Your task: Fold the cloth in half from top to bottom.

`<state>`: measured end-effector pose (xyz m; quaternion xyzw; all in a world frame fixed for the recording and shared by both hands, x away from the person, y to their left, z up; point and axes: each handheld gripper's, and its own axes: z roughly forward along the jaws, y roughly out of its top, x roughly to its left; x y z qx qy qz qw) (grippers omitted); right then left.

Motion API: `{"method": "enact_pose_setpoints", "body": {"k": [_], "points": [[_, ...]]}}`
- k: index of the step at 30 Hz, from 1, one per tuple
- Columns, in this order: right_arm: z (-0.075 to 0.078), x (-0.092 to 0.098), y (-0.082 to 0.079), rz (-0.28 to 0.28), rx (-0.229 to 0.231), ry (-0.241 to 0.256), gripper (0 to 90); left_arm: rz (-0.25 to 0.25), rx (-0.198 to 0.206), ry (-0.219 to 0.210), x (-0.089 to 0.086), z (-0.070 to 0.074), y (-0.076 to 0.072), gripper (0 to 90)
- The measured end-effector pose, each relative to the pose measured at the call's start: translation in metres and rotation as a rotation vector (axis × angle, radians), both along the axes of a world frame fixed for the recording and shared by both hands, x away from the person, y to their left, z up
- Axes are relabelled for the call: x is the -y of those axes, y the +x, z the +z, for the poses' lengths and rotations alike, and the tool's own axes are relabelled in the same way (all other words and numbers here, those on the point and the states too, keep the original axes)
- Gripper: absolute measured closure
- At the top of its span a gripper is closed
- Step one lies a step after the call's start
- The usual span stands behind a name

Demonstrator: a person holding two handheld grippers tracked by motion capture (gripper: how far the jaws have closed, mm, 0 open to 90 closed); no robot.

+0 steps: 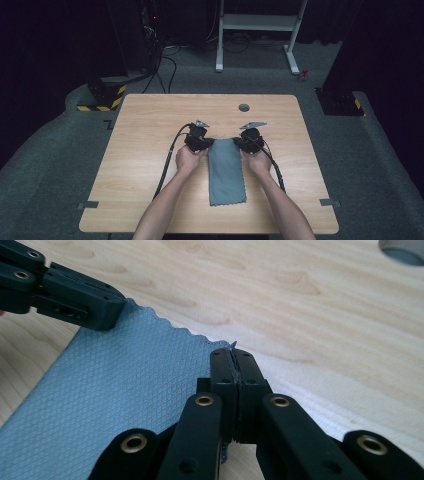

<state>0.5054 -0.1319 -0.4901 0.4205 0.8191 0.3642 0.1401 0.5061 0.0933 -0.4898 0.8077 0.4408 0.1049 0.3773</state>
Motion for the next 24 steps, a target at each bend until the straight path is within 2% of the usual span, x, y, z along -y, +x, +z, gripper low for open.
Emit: {"method": "enact_pose_setpoints", "body": {"k": [3, 4, 7, 9, 11, 13, 16, 20, 24], "points": [[0.006, 0.001, 0.002, -0.011, 0.009, 0.007, 89.7, 0.003, 0.010, -0.020, -0.001, 0.005, 0.005, 89.1], [0.006, 0.003, 0.003, -0.014, 0.007, 0.016, 89.7, 0.004, 0.001, -0.032, -0.002, 0.006, 0.007, 89.1], [0.005, 0.007, 0.006, -0.029, -0.002, 0.042, 89.7, -0.013, 0.016, 0.002, 0.003, 0.011, 0.012, 89.1], [0.006, 0.008, 0.007, -0.032, 0.019, 0.042, 89.7, -0.023, 0.025, -0.002, 0.004, 0.016, 0.016, 89.1], [0.008, 0.012, 0.009, -0.037, 0.016, 0.053, 89.7, -0.031, 0.029, 0.000, 0.006, 0.020, 0.021, 88.9], [0.011, 0.012, 0.011, -0.038, 0.013, 0.053, 89.6, -0.035, 0.025, 0.020, 0.008, 0.021, 0.024, 88.9], [0.017, 0.011, 0.011, -0.034, 0.025, 0.053, 89.6, -0.029, 0.026, 0.012, 0.009, 0.020, 0.022, 88.8], [0.014, 0.011, 0.006, -0.015, 0.024, 0.043, 89.6, -0.044, 0.038, 0.014, 0.007, 0.020, 0.016, 88.8], [0.011, 0.014, 0.001, -0.003, 0.024, 0.065, 89.6, -0.053, 0.044, -0.004, 0.005, 0.019, 0.009, 88.8]]}}
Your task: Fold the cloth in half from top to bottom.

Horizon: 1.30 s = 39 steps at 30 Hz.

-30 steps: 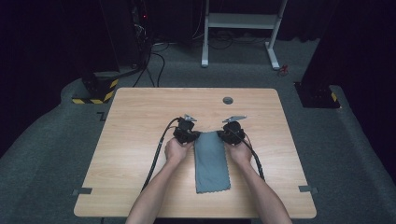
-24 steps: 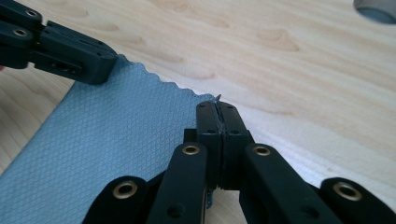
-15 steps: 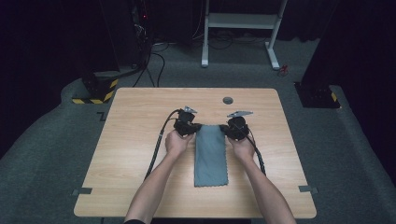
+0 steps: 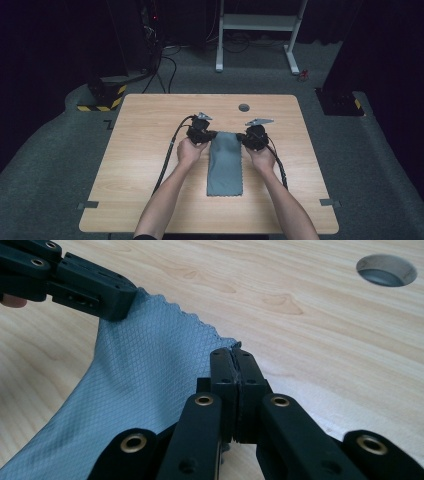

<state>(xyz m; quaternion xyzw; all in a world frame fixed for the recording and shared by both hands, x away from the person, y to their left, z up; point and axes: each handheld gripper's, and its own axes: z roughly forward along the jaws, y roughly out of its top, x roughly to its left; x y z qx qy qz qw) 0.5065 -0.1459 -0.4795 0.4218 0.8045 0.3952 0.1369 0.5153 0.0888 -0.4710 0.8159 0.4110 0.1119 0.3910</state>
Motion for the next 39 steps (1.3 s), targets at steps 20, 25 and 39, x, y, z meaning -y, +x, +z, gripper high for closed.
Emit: {"method": "enact_pose_setpoints", "body": {"k": [20, 25, 39], "points": [[-0.020, 0.005, -0.035, 0.083, -0.030, -0.003, 89.5, -0.047, -0.024, -0.012, -0.005, -0.018, -0.038, 88.6], [-0.025, 0.004, -0.044, 0.094, -0.035, -0.018, 89.5, -0.053, -0.019, -0.015, -0.006, -0.023, -0.049, 88.5], [-0.029, 0.005, -0.056, 0.100, -0.043, -0.006, 89.3, -0.054, -0.012, -0.024, -0.007, -0.030, -0.065, 88.6]]}}
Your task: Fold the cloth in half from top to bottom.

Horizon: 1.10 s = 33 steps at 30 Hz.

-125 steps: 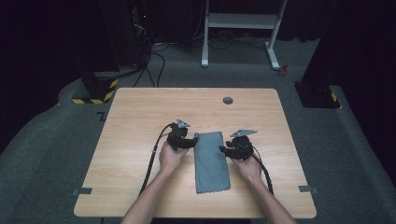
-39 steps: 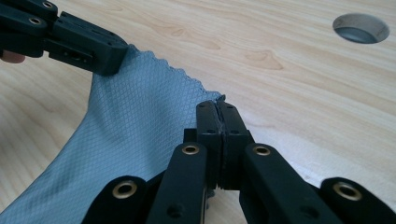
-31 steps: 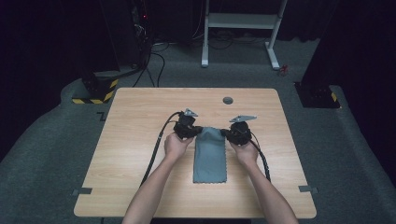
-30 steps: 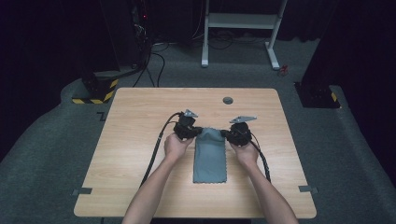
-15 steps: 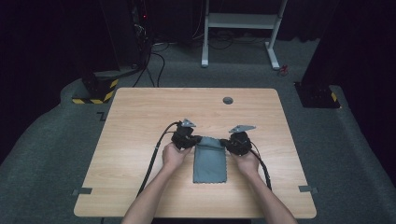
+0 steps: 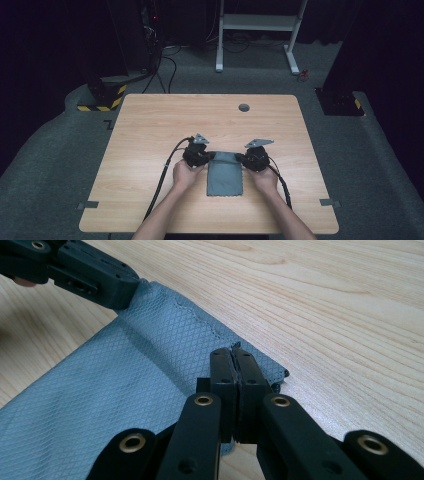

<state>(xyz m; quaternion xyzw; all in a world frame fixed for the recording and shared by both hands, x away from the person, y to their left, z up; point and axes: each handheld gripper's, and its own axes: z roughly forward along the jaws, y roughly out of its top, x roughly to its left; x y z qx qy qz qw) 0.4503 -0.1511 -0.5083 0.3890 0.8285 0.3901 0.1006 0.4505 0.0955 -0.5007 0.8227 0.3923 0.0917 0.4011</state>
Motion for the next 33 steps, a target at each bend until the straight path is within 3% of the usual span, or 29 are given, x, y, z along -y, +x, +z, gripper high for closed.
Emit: {"method": "enact_pose_setpoints", "body": {"k": [6, 10, 33], "points": [[0.000, 0.001, -0.005, 0.017, 0.007, 0.002, 89.3, -0.008, 0.004, 0.005, -0.001, -0.001, -0.005, 88.6], [0.000, -0.001, -0.009, 0.041, 0.023, -0.029, 89.3, -0.017, 0.009, 0.003, -0.001, -0.001, -0.008, 88.6], [0.002, 0.006, -0.022, 0.061, 0.030, -0.018, 89.2, -0.041, 0.038, 0.008, 0.001, 0.002, -0.024, 88.7]]}}
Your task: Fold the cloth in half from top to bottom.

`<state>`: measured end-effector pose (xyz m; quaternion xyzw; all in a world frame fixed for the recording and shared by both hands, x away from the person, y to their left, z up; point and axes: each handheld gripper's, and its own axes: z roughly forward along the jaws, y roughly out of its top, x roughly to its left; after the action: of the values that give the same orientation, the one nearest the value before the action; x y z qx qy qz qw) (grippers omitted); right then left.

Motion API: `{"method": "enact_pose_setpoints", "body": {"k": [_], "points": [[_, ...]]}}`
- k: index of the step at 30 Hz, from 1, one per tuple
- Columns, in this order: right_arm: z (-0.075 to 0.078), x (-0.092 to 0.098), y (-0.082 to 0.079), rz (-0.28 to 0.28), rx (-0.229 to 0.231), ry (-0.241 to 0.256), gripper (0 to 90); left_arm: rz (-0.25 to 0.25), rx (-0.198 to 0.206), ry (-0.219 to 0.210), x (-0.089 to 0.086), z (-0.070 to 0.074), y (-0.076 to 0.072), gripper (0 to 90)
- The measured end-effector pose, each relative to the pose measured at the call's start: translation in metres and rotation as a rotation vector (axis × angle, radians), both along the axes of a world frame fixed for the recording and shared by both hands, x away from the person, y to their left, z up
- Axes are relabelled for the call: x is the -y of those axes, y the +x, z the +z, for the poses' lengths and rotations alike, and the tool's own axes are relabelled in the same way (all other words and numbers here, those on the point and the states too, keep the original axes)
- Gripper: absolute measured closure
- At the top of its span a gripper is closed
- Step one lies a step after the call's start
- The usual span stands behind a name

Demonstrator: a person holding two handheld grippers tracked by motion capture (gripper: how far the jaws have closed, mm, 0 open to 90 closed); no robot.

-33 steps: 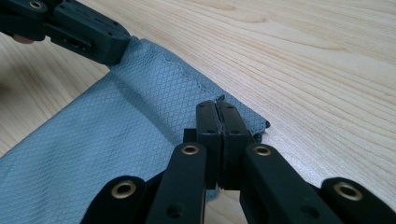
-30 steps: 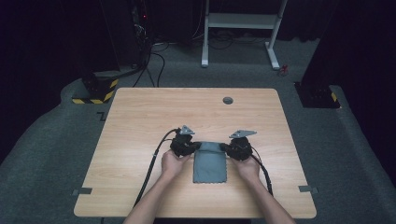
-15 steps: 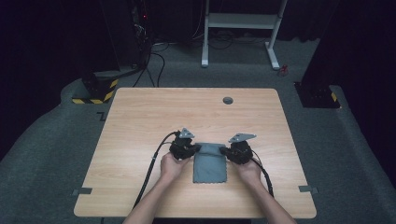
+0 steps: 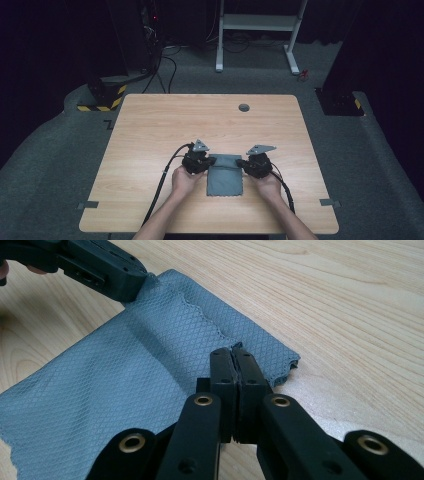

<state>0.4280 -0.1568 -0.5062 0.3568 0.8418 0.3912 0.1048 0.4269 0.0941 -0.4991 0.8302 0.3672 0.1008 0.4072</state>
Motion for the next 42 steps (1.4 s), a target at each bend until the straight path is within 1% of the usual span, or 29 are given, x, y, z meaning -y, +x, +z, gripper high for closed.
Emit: {"method": "enact_pose_setpoints", "body": {"k": [1, 4, 5, 6, 8, 12, 13, 17, 21, 25, 30, 38, 39, 42], "points": [[0.000, 0.001, 0.000, 0.003, 0.004, 0.001, 89.2, -0.005, 0.005, 0.002, 0.000, 0.001, 0.000, 88.7], [-0.001, 0.002, -0.002, -0.004, -0.002, 0.012, 89.2, -0.007, 0.010, -0.001, 0.000, 0.001, -0.003, 88.7], [-0.001, 0.003, -0.003, 0.000, 0.005, 0.016, 89.2, -0.008, 0.004, -0.004, 0.000, 0.000, -0.005, 88.7], [0.000, 0.003, -0.004, 0.000, 0.005, 0.018, 89.2, -0.012, 0.008, 0.001, 0.000, 0.000, -0.005, 88.7], [0.000, 0.003, -0.005, 0.002, 0.007, 0.022, 89.2, -0.012, 0.005, -0.003, -0.001, -0.002, -0.007, 88.7], [0.000, 0.002, -0.009, 0.008, 0.007, 0.016, 89.2, -0.007, 0.015, -0.007, -0.001, -0.001, -0.010, 88.7], [-0.001, 0.002, -0.009, 0.010, 0.016, 0.016, 89.2, -0.011, 0.018, -0.003, 0.000, 0.000, -0.011, 88.7], [-0.001, 0.003, -0.012, 0.008, 0.012, 0.018, 89.2, -0.020, 0.026, 0.004, -0.001, 0.000, -0.014, 88.7], [0.000, 0.003, -0.014, 0.014, 0.022, 0.026, 89.2, -0.018, 0.026, -0.008, -0.002, 0.000, -0.016, 88.7], [0.001, 0.004, -0.016, 0.017, 0.020, 0.033, 89.2, -0.015, 0.026, -0.020, -0.004, -0.001, -0.019, 88.7], [0.000, 0.004, -0.019, 0.013, 0.011, 0.043, 89.2, -0.016, 0.030, -0.028, -0.005, -0.001, -0.022, 88.7], [0.002, 0.005, -0.022, 0.019, 0.017, 0.049, 89.1, -0.020, 0.034, -0.037, -0.006, -0.001, -0.026, 88.7], [0.002, 0.005, -0.023, 0.019, 0.014, 0.050, 89.1, -0.020, 0.039, -0.037, -0.006, -0.001, -0.026, 88.7], [0.003, 0.006, -0.025, 0.018, 0.015, 0.056, 89.1, -0.020, 0.032, -0.045, -0.006, -0.001, -0.028, 88.7]]}}
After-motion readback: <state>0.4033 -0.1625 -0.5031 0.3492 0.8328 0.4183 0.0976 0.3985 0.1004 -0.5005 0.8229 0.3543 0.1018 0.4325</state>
